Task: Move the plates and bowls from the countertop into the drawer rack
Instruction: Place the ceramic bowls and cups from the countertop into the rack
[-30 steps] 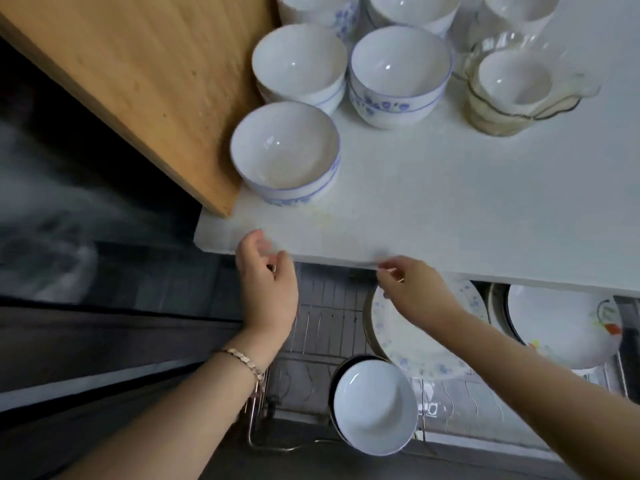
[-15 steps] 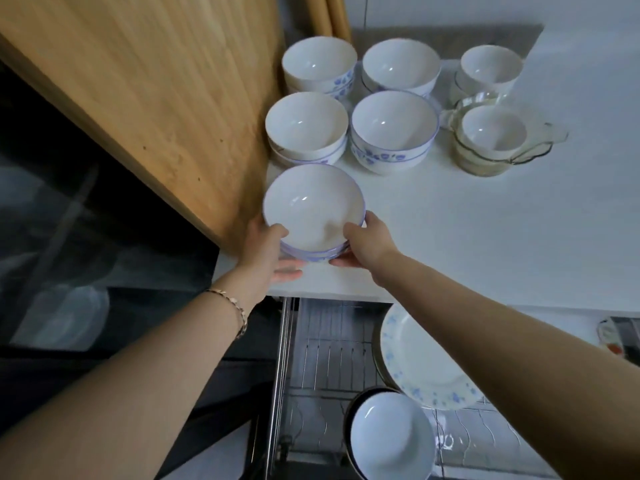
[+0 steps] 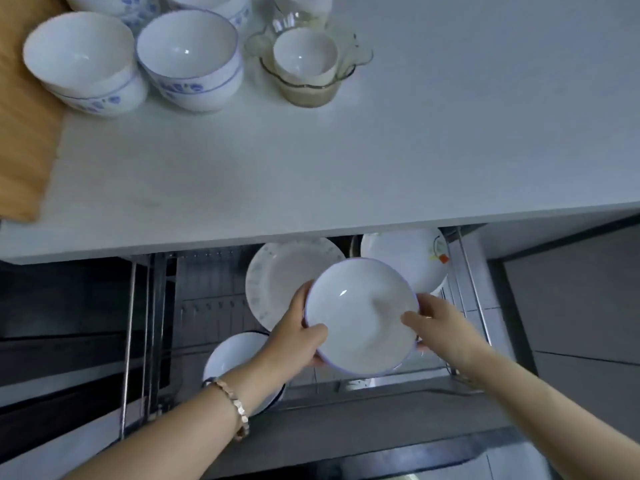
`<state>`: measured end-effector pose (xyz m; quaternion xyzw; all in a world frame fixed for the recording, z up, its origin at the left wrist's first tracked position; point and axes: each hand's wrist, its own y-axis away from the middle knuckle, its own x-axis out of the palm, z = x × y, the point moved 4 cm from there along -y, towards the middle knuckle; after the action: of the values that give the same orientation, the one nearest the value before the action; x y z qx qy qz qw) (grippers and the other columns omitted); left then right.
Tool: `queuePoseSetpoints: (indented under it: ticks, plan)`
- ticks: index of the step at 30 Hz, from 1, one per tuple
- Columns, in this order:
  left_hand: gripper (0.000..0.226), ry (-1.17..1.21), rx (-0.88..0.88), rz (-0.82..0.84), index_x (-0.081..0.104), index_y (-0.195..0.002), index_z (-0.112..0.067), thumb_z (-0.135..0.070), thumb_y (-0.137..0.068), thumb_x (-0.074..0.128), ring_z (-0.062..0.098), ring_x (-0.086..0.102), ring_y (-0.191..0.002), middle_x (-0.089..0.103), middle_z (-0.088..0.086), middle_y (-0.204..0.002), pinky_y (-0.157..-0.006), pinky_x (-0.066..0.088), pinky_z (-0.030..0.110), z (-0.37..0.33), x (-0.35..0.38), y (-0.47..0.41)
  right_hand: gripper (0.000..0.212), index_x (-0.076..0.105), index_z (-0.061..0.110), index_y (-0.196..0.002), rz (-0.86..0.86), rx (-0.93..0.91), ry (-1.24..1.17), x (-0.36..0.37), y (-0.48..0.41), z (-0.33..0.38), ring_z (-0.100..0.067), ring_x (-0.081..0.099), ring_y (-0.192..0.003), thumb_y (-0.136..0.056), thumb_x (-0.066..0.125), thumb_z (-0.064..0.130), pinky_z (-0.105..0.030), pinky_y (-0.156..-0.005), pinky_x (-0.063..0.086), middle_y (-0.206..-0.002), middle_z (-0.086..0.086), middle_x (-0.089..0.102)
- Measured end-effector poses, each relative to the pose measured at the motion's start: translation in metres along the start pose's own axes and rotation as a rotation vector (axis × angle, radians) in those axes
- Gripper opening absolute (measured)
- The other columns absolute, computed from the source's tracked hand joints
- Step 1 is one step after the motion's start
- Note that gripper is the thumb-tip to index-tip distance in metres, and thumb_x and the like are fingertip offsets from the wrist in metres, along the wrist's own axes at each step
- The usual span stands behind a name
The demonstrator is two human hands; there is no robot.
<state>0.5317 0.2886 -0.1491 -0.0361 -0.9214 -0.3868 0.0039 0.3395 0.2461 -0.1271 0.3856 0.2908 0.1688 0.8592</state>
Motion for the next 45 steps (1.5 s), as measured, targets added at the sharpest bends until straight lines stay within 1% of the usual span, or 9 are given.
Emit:
queuePoseSetpoints:
  ticks: [8,12,23,26,29,36,40,43,45]
  plan:
    - [0.055,-0.179,-0.267,0.118,0.032,-0.125,-0.036,0.002,-0.085,0.044,0.025,0.051,-0.106,0.051,-0.001,-0.117,-0.074,0.06,0.04,0.091,0.137,-0.068,0.05,0.045,0.02,-0.137,0.034,0.157,0.422,-0.052,-0.057,-0.142,-0.028,0.059,-0.109,-0.089,0.041,0.006,-0.025,-0.083,0.044,-0.125,-0.013,0.062]
    - [0.046,-0.337,-0.366,0.006,0.03,-0.133,-0.011,-0.005,-0.09,0.044,0.029,0.053,-0.111,0.049,0.012,-0.128,-0.086,0.056,0.037,0.123,0.166,-0.111,0.051,0.043,0.018,-0.136,-0.006,0.206,0.473,-0.051,-0.104,-0.17,-0.032,0.058,-0.113,-0.089,0.036,0.002,-0.031,-0.091,0.046,-0.126,-0.017,0.06]
    - [0.061,-0.422,-0.365,0.074,0.029,-0.144,-0.02,-0.001,-0.089,0.044,0.027,0.046,-0.126,0.049,0.01,-0.137,-0.101,0.041,0.034,0.157,0.205,-0.173,0.038,0.039,0.002,-0.131,-0.092,0.299,0.633,-0.053,-0.155,-0.21,-0.035,0.056,-0.118,-0.093,0.036,0.001,-0.039,-0.096,0.045,-0.127,-0.019,0.056]
    - [0.061,-0.43,-0.351,0.072,0.029,-0.144,-0.02,-0.001,-0.088,0.044,0.027,0.048,-0.124,0.05,0.01,-0.137,-0.095,0.042,0.03,0.157,0.208,-0.175,0.058,0.031,0.002,-0.139,-0.102,0.118,0.836,-0.046,-0.143,-0.2,-0.032,0.05,-0.124,-0.085,0.053,0.004,-0.037,-0.097,0.045,-0.136,-0.015,0.046]
    - [0.061,-0.438,-0.353,0.09,0.029,-0.144,-0.02,-0.001,-0.088,0.044,0.027,0.047,-0.125,0.049,0.01,-0.138,-0.092,0.041,0.026,0.157,0.211,-0.171,0.061,0.062,-0.001,-0.113,-0.104,-0.167,0.961,-0.041,-0.136,-0.189,-0.034,0.063,-0.104,-0.054,0.077,0.001,-0.038,-0.081,0.054,-0.109,-0.016,0.065]
    - [0.069,-0.59,-0.409,0.217,0.003,-0.152,-0.017,-0.015,-0.093,0.041,0.029,0.05,-0.124,0.043,0.014,-0.143,-0.101,0.048,0.038,0.142,0.212,-0.167,0.048,0.043,0.012,-0.136,-0.001,-0.163,0.991,-0.058,-0.139,-0.168,-0.024,0.041,-0.13,-0.089,0.043,0.004,-0.033,-0.105,0.037,-0.138,-0.006,0.047]
    - [0.051,-0.722,-0.422,0.215,0.024,-0.144,-0.01,-0.027,-0.097,0.036,0.029,0.056,-0.114,0.052,0.017,-0.13,-0.091,0.046,0.036,0.118,0.19,-0.15,0.044,0.05,0.015,-0.131,0.042,-0.117,0.988,-0.061,-0.133,-0.144,-0.025,0.051,-0.121,-0.088,0.045,0.006,-0.035,-0.099,0.044,-0.129,-0.007,0.056]
    - [0.018,-0.741,-0.321,0.173,0.052,-0.099,-0.012,-0.019,-0.096,0.036,0.015,0.053,-0.089,0.054,0.006,-0.099,-0.088,0.045,0.031,0.09,0.156,-0.127,0.041,0.052,0.015,-0.128,0.069,-0.133,1.016,-0.059,-0.122,-0.109,-0.026,0.057,-0.114,-0.089,0.043,0.007,-0.036,-0.094,0.048,-0.124,-0.008,0.059]
    - [0.019,-0.721,-0.253,0.154,0.055,-0.096,-0.015,-0.016,-0.097,0.036,0.012,0.054,-0.094,0.056,0.005,-0.102,-0.094,0.042,0.03,0.067,0.128,-0.106,0.041,0.051,0.016,-0.128,0.097,-0.16,1.045,-0.054,-0.112,-0.078,-0.027,0.057,-0.114,-0.09,0.041,0.007,-0.036,-0.093,0.048,-0.125,-0.008,0.059]
